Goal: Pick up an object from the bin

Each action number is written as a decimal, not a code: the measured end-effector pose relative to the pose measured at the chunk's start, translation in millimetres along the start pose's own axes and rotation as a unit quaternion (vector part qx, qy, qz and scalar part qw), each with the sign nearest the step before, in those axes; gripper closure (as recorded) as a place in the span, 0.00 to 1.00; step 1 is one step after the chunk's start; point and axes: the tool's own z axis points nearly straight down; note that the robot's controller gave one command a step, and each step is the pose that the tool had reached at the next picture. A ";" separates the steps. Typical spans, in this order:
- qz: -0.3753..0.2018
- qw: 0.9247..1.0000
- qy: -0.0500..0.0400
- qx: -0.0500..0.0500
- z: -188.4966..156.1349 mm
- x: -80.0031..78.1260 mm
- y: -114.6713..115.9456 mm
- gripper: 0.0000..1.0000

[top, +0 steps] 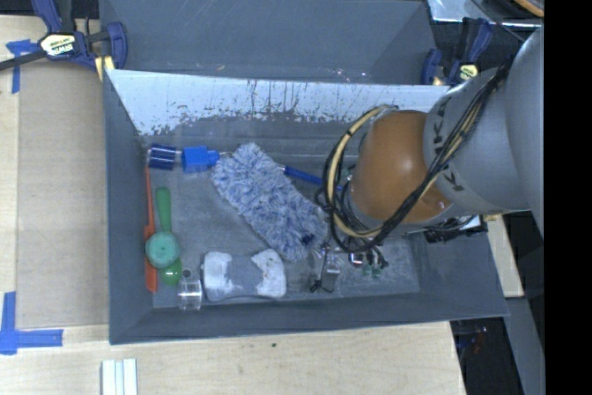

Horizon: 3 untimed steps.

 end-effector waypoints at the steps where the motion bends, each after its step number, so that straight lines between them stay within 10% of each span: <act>1: -0.237 0.972 0.000 -0.003 -2.0 -28.5 53.1 1.00; 3: -0.237 0.972 0.002 -0.003 -23.0 -27.2 52.3 1.00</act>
Offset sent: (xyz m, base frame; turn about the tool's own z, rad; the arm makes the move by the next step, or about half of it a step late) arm 0.0000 0.0000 0.0000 0.0000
